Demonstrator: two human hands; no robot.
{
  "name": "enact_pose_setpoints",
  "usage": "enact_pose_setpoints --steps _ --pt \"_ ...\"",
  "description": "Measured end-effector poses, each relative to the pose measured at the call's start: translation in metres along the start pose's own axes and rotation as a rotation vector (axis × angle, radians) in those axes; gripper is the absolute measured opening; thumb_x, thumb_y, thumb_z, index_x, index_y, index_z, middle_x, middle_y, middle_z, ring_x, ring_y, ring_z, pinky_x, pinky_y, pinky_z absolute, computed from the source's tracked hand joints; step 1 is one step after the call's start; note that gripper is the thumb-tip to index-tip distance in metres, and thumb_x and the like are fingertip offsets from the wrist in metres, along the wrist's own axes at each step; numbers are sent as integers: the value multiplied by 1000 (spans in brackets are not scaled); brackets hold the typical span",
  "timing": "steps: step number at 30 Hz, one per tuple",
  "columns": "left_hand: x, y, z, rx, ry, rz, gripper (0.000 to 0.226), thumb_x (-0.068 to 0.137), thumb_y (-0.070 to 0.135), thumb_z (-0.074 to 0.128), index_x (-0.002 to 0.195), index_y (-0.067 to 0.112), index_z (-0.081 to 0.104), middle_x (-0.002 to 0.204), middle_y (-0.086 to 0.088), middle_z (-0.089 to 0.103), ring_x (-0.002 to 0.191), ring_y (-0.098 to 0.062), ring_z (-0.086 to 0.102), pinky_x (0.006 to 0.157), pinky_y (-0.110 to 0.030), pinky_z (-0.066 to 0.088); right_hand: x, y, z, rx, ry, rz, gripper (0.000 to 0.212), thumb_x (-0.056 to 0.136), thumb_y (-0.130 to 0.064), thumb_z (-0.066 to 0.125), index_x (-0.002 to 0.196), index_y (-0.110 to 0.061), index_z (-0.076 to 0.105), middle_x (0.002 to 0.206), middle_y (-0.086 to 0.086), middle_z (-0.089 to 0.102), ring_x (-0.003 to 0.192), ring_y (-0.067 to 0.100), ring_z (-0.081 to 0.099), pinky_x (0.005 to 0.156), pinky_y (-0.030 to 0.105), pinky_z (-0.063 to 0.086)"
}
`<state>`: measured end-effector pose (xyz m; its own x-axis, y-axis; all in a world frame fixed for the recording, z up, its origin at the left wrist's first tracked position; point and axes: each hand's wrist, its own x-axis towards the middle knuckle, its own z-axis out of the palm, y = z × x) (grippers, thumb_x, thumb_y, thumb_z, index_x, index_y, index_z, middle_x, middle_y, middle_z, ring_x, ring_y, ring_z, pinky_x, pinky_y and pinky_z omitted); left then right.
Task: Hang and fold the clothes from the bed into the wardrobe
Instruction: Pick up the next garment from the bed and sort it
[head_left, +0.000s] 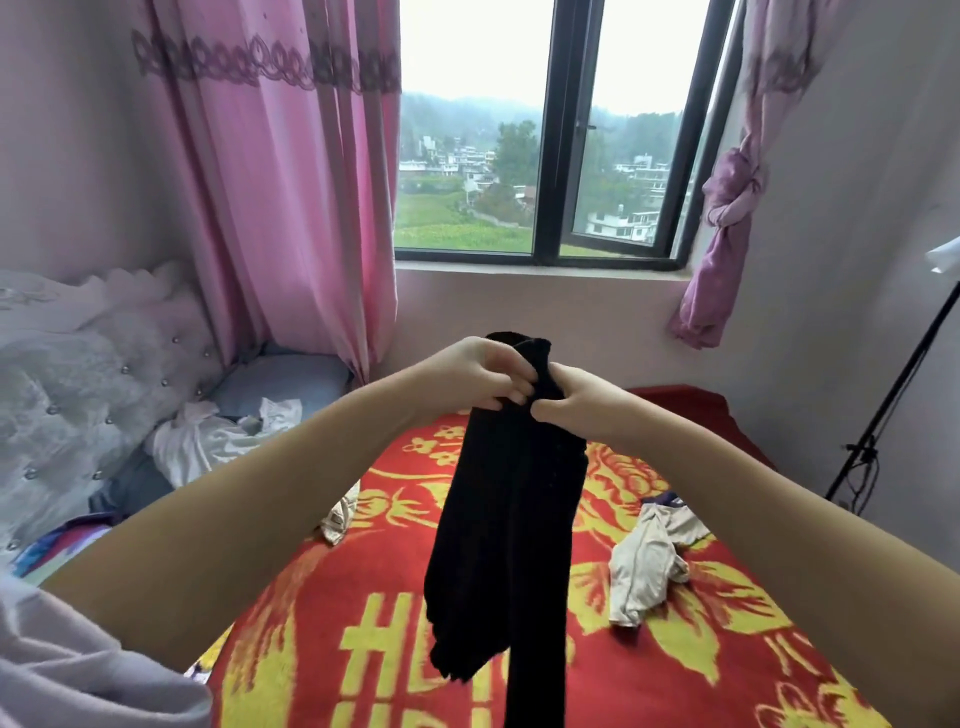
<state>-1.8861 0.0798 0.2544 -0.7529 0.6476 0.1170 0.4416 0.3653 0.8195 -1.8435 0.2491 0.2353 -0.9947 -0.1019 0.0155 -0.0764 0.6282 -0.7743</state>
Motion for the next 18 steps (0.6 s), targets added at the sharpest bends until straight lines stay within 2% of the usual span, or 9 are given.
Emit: enact_pose_setpoints --steps 2,4,5,7,8,10,12,16,18 --pt "5 -7 -5 562 147 184 67 84 23 68 144 23 36 143 -7 37 135 -24 33 114 -42 25 -5 -4 2 -23 -16 -21 30 88 -7 49 116 -16 58 107 12 67 97 27 65 87 40 52" --pt "11 -7 -9 817 19 202 101 78 45 72 152 33 4 157 2 15 145 -15 9 118 -45 0 -10 -7 3 -64 -75 -69 30 88 -5 47 114 -13 60 102 13 67 85 23 63 77 37 51" --pt "12 -4 -12 816 -98 155 99 76 48 72 151 35 8 152 5 28 141 -13 20 118 -42 5 -14 -8 2 -89 -92 -92 29 88 -4 46 112 -12 60 95 12 66 77 21 59 71 36 47" --pt "17 2 -12 673 -276 41 51 78 38 74 124 35 51 111 18 61 107 -9 55 98 -27 38 -20 -9 1 -127 -85 -127 26 86 -4 47 107 -11 59 86 11 62 69 18 53 65 36 42" --pt "21 4 -10 641 -328 5 21 80 33 74 96 36 60 85 22 62 84 -6 60 81 -22 44 -21 -6 1 -140 -72 -141 27 85 -4 47 108 -12 58 88 12 62 68 18 52 63 35 42" --pt "32 6 -9 712 -410 10 22 83 30 71 68 35 56 58 20 56 58 -3 55 62 -20 43 -21 5 5 -153 -55 -117 34 82 -5 50 114 -16 54 90 11 62 68 15 53 60 31 41" --pt "44 8 -8 768 -436 -26 23 83 32 71 65 33 57 55 18 55 53 -4 54 59 -21 43 -20 28 13 -152 -111 -33 36 81 -8 54 116 -17 49 89 4 58 72 14 54 61 28 43" --pt "65 -6 -5 787 -491 -84 22 82 32 72 66 34 57 57 19 58 55 -3 56 61 -22 45 -9 100 28 -68 -313 155 26 86 -17 59 112 -18 58 108 7 66 101 22 64 89 36 51" --pt "74 -25 -1 768 -497 -104 19 83 30 72 69 34 59 60 21 59 59 -3 58 66 -24 47 3 129 29 -52 -286 183 19 87 -20 58 104 -14 61 102 9 66 100 25 64 83 35 49"
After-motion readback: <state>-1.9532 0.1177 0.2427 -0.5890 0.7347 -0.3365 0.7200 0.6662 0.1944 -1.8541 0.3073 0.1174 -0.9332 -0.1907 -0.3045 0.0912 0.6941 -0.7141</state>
